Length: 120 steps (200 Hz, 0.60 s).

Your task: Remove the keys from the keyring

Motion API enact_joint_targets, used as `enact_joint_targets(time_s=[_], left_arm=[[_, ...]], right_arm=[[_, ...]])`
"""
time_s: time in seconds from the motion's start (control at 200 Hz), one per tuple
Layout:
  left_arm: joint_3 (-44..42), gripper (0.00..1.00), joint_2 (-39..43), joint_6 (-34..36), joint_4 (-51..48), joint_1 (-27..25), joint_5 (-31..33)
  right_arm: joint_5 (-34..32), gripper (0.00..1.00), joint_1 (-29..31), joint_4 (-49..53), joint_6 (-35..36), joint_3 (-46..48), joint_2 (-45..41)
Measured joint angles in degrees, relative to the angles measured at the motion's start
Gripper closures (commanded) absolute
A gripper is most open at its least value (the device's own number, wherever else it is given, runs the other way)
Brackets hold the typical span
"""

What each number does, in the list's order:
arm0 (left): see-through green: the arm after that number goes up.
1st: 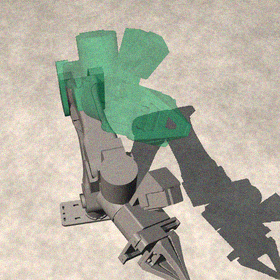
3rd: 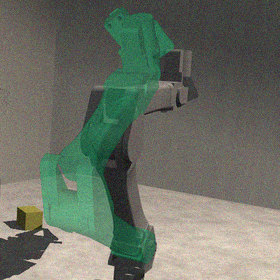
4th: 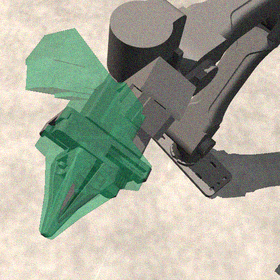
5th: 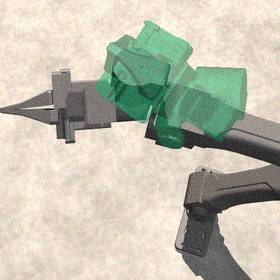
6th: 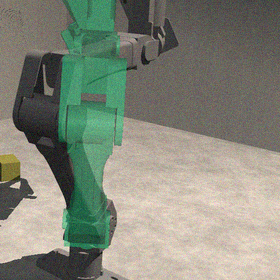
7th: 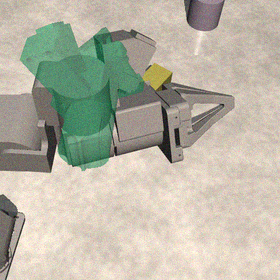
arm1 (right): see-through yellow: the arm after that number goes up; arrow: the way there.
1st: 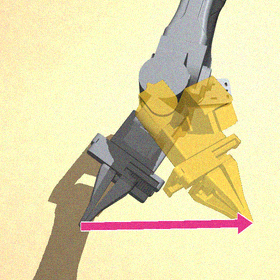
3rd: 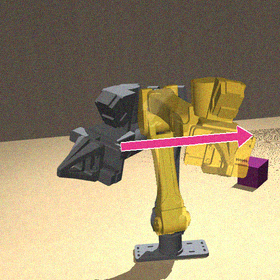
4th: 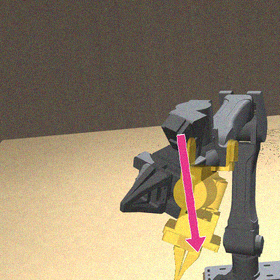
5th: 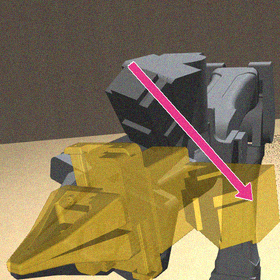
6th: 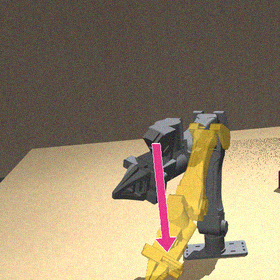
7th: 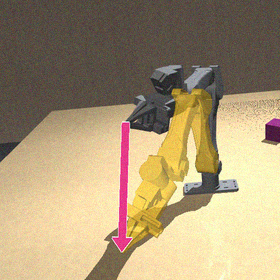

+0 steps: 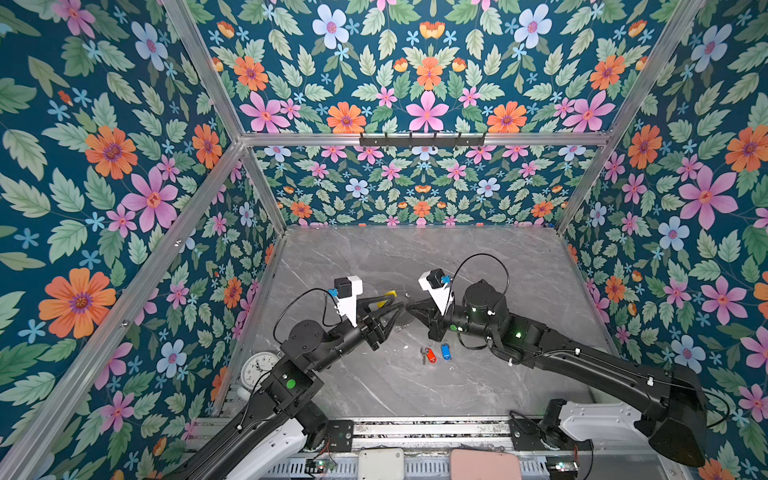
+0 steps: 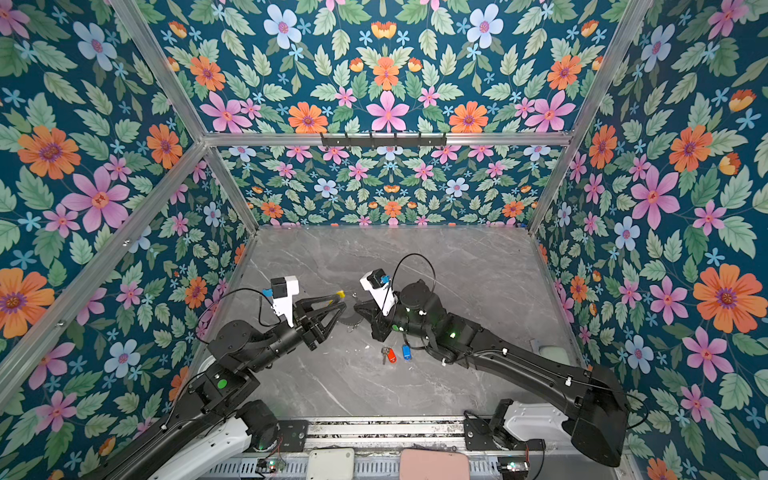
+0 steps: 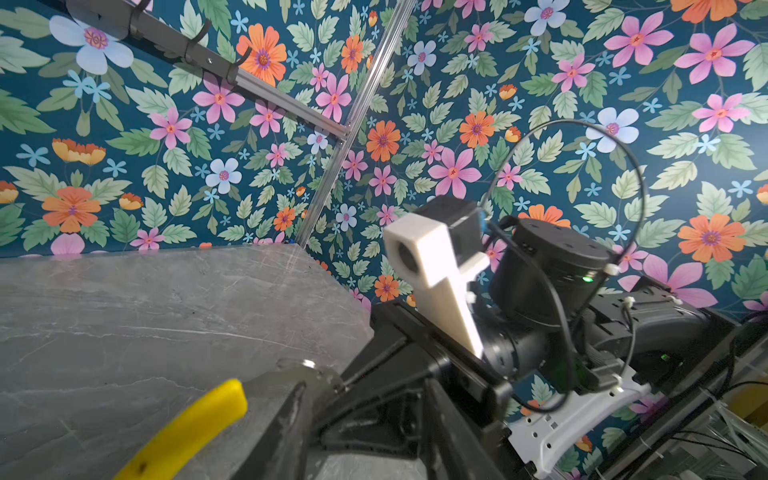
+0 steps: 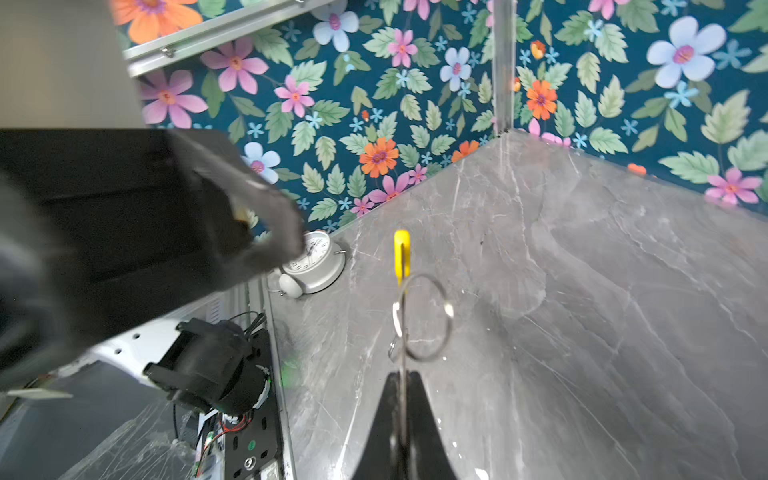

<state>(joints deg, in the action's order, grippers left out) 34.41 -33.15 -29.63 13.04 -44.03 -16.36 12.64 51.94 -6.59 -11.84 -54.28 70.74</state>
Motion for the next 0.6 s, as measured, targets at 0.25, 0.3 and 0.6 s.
enact_joint_targets(time_s=[0.25,0.3,0.6], left_arm=[[2.27,0.0,4.35,2.97,-1.25,0.0,1.9],[2.25,0.0,5.03,3.3,-1.42,0.0,2.25],[1.2,0.0,6.45,4.31,-2.54,0.0,2.93]], right_arm=[[12.39,1.0,-4.81,3.91,-4.7,-3.26,8.41],[14.6,1.0,-5.03,5.44,-5.18,-4.55,11.13],[23.45,1.0,-5.03,15.47,-5.79,-10.38,25.14]])
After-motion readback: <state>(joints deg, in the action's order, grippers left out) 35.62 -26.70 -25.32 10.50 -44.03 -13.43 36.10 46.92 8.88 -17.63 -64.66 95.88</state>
